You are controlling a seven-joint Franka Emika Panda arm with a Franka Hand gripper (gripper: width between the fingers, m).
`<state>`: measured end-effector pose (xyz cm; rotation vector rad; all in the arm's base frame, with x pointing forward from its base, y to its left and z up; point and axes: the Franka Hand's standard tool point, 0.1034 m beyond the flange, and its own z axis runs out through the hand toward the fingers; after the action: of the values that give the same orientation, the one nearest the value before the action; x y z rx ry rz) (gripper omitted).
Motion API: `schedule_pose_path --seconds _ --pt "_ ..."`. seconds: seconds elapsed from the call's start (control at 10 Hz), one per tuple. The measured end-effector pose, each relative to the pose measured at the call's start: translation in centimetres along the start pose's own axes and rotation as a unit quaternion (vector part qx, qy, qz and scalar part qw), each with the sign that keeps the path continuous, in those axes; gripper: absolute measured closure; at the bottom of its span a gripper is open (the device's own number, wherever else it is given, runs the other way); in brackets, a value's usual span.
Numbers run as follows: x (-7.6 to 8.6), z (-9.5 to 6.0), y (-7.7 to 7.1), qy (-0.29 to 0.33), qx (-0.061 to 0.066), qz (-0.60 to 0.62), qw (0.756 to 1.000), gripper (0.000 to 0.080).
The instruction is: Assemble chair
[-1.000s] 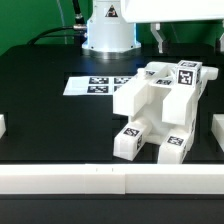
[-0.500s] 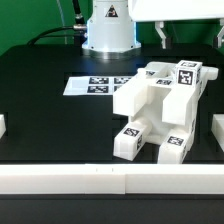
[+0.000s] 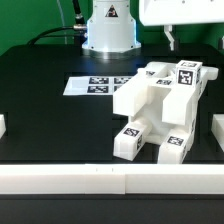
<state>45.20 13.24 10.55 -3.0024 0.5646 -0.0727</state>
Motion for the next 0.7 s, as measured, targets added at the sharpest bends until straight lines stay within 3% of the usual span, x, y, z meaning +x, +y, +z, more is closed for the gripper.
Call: schedule_pose_path --seconds 0.1,0.2,0.4,0.7 --pt "-1.4 0.8 0.4 -0.006 -0.006 -0.006 1.0 0.015" --pt "-1.6 1.2 0.7 -0.005 -0.008 -0.008 1.0 0.015" --pt "-1.7 2.4 1.0 -0.007 -0.015 -0.009 1.0 0.015" --pt "-1.7 2.3 1.0 -0.007 -0.015 -0.009 1.0 0.015"
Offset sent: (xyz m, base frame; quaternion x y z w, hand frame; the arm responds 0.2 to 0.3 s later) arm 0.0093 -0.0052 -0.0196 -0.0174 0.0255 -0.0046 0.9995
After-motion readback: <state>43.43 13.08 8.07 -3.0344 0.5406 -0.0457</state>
